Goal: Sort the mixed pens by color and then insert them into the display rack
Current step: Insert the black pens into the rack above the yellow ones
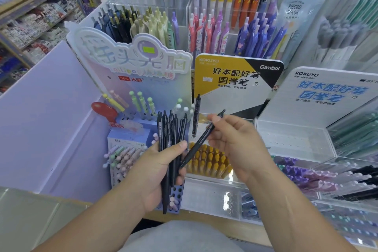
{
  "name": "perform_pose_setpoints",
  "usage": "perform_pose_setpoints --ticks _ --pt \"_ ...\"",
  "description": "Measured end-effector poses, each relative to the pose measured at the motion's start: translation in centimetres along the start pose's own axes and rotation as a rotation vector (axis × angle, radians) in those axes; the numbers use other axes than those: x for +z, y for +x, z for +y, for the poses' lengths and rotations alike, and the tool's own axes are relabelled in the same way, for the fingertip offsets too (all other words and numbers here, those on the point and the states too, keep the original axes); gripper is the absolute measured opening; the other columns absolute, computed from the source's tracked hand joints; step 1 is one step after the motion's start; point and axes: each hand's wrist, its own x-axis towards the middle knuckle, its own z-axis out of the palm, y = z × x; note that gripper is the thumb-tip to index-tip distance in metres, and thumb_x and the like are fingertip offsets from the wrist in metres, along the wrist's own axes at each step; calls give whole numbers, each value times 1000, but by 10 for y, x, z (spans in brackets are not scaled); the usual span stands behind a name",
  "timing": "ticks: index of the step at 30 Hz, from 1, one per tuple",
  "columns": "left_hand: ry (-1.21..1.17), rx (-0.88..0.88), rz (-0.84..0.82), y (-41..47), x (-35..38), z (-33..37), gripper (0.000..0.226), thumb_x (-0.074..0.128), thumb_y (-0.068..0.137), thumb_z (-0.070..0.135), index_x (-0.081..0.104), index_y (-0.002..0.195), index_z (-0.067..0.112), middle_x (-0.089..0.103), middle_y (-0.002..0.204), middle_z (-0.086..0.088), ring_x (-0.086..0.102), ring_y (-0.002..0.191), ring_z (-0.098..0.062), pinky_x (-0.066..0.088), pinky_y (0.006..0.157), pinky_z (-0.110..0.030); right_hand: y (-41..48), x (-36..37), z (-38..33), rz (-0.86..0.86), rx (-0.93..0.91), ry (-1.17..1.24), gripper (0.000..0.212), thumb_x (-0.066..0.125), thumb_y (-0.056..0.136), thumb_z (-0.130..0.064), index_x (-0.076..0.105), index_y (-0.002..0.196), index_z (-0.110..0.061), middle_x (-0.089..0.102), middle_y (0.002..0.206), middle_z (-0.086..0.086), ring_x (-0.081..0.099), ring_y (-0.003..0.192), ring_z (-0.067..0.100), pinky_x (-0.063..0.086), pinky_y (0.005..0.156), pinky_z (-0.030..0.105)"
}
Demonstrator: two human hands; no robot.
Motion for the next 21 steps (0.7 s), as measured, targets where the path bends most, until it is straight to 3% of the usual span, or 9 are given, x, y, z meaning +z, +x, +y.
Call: perform_pose_setpoints --ticks 3,9,14,21 --pt "-46 -32 9 3 -5 0 30 74 81 25 61 102 7 61 72 -7 52 52 -17 42 43 -28 8 -12 -16 136 -207 -113 9 65 94 -18 72 100 -19 73 76 -1 68 72 13 58 72 26" --pt "-68 -50 12 8 -13 -2 57 77 72 27 60 119 0 62 77 -9 53 54 -17 43 44 -28 32 -22 -22 318 -591 -518 20 72 90 -19 65 107 -27 71 88 -10 68 83 5 57 78 23" --pt "-72 -46 21 9 -16 -1 61 76 66 24 60 120 -2 62 77 -10 54 55 -18 43 44 -28 44 -13 -12 286 -671 -649 21 71 91 -20 65 110 -27 68 91 -18 65 86 2 56 80 23" --pt "-61 -50 12 9 -21 -1 44 75 67 22 62 105 3 61 76 -11 53 55 -19 43 44 -29 52 -4 -5 212 -683 -700 21 69 92 -18 66 110 -28 65 91 -24 62 86 -6 48 77 7"
